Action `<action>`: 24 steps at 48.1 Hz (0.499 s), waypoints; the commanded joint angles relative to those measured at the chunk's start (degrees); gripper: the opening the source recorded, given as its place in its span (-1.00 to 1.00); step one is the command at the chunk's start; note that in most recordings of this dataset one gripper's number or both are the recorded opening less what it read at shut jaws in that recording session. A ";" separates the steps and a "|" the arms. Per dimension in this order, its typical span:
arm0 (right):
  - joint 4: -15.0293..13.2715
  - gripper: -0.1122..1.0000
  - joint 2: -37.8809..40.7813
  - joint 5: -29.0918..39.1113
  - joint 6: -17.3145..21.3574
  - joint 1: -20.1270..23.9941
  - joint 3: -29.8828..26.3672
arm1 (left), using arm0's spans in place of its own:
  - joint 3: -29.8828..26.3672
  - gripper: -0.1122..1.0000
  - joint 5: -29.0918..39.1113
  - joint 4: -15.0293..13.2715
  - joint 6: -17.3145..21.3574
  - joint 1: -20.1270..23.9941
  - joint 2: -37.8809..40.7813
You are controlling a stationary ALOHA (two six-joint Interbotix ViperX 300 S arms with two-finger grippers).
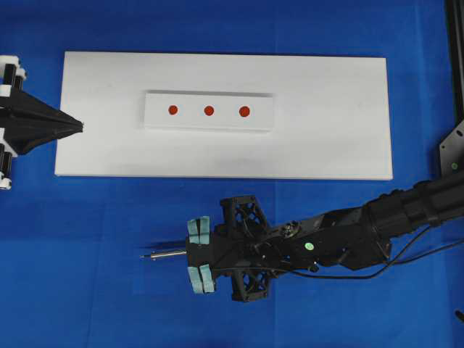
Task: Touch the tip of the soldering iron to the mark.
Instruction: 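Lower the iron onto the cloth and open the right gripper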
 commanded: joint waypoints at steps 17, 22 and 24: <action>0.26 -0.68 -0.35 -2.72 0.26 -0.79 -0.44 | -0.44 -0.80 -0.44 0.09 0.00 -0.09 0.44; 0.44 -0.68 -0.18 -3.34 0.26 -0.88 -0.44 | -0.44 -0.80 -0.44 0.09 0.00 -0.18 0.44; 0.53 -0.68 -0.18 -3.34 0.26 -0.88 -0.53 | -0.44 -0.80 -0.44 0.09 0.00 -0.09 0.44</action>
